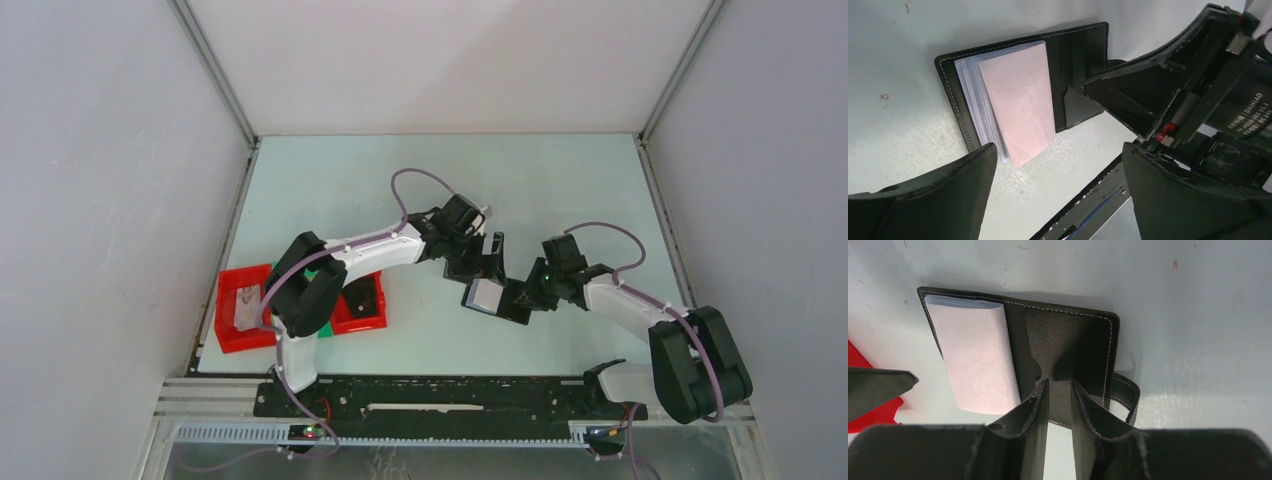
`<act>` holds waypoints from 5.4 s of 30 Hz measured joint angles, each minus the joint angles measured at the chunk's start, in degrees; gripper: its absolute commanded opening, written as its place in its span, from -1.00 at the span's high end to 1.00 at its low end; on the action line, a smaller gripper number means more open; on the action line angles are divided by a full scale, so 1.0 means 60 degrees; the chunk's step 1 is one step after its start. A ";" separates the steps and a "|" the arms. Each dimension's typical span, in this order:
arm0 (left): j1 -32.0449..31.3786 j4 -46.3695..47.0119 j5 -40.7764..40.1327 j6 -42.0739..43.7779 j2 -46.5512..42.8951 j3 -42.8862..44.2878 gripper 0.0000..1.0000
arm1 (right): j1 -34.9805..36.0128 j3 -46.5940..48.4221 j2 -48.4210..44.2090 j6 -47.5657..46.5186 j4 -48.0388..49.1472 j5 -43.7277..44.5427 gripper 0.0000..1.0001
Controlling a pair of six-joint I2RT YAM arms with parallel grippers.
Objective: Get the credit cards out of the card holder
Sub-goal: Open the card holder at the center of the board, then remove the credit card from the card holder.
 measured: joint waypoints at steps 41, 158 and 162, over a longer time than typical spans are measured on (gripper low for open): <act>-0.0841 0.4382 0.2987 -0.2998 0.1851 0.0262 -1.00 | -0.2987 -0.1191 -0.4426 -0.0113 -0.1115 -0.0765 0.29; -0.0612 0.0696 -0.0572 -0.0765 0.1209 0.0557 -0.89 | -0.1519 -0.0091 -0.0007 -0.0758 0.0178 -0.0280 0.89; -0.0612 0.0685 -0.0605 -0.0769 0.1209 0.0557 -0.89 | -0.1519 -0.0091 -0.0007 -0.0761 0.0186 -0.0291 0.89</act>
